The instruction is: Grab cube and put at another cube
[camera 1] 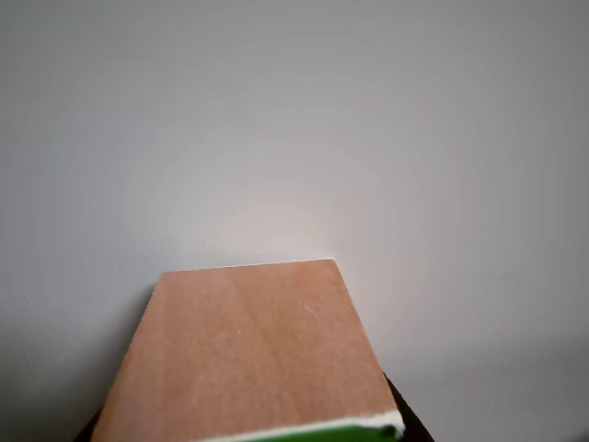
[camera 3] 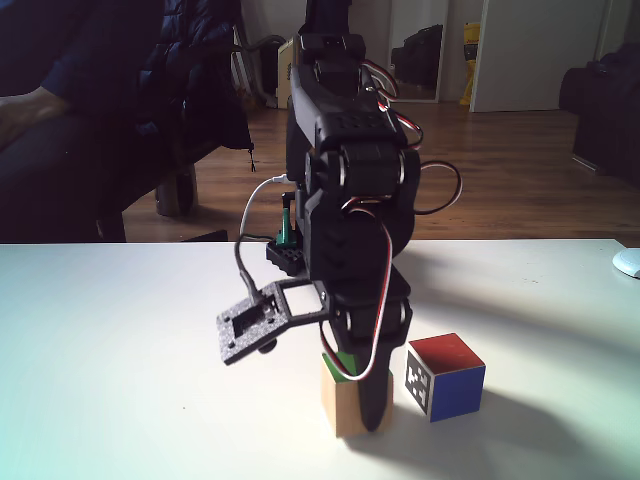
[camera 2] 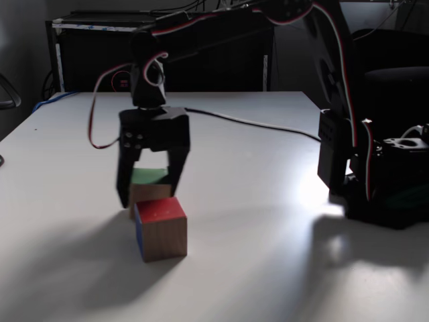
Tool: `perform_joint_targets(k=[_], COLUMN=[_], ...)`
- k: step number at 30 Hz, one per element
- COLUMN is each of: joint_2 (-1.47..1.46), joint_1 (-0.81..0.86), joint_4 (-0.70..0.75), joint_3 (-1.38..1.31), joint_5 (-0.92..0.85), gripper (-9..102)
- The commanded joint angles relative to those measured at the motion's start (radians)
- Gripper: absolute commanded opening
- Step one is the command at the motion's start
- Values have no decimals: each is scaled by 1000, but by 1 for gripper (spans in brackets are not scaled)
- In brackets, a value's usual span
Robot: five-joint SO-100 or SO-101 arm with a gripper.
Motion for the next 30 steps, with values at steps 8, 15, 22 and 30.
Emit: perform_joint_targets(k=[8, 15, 22, 30], joint_2=[367, 428, 403, 302], joint_1=[-137, -219, -252, -272], joint_4=[195, 253, 259, 273], joint_3=[-28, -40, -74, -143], joint_5=[77, 146, 183, 215], gripper=[17, 17, 17, 17])
